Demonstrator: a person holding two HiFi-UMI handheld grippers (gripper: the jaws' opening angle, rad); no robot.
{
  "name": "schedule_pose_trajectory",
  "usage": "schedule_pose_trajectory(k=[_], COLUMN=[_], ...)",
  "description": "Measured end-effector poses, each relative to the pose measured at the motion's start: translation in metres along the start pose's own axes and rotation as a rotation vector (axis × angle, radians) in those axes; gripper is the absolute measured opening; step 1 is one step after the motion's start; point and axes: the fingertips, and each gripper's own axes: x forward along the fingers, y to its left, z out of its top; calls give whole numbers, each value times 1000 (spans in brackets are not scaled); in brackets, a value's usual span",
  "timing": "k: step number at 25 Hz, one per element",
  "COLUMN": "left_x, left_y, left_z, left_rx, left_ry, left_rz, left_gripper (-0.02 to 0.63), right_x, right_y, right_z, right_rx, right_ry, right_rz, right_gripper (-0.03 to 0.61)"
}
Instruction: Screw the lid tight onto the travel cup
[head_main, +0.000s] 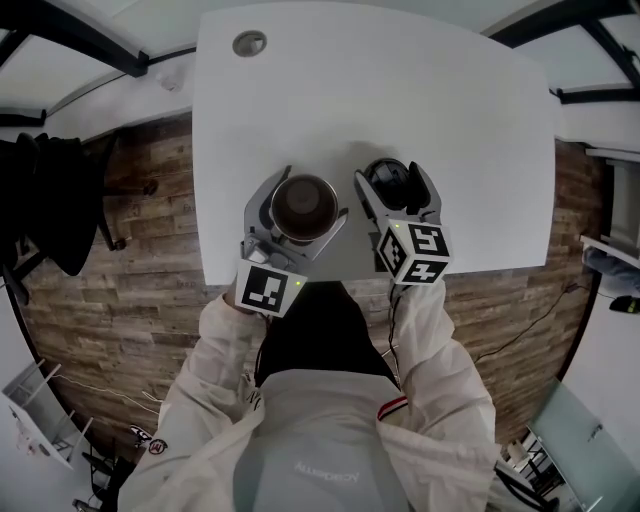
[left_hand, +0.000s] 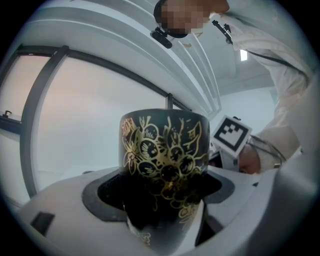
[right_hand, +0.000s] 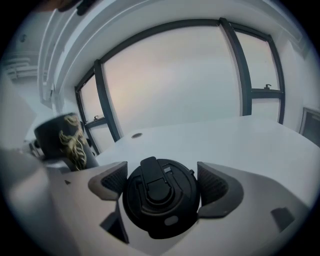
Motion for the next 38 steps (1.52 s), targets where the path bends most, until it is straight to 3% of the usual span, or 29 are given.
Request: schedule_pose_trajectory(k=[6, 10, 15, 22, 31, 38], left_x=[-2, -3, -5, -5, -4, -6], left_y=[1, 3, 2, 2, 1, 2], left_z=[2, 5, 2, 0, 1, -2], left_rx=[-14, -3, -5, -5, -24, -31], left_ry=[-39, -71, -87, -102, -129, -136], left_rz=[6, -5, -7, -16, -13, -14], left_gripper=[419, 419, 417, 417, 417, 417], right_x=[-57, -76, -76, -65, -52, -44], right_y=[49, 103, 152, 192, 202, 205], right_z=[89, 120, 115, 92, 83, 73], right_rx=[39, -94, -222, -357, -477, -485], right_ry=[-17, 38, 91, 141, 189, 198], right_rz=[276, 444, 551, 593, 587, 585], right_gripper=[436, 436, 436, 436, 436, 436])
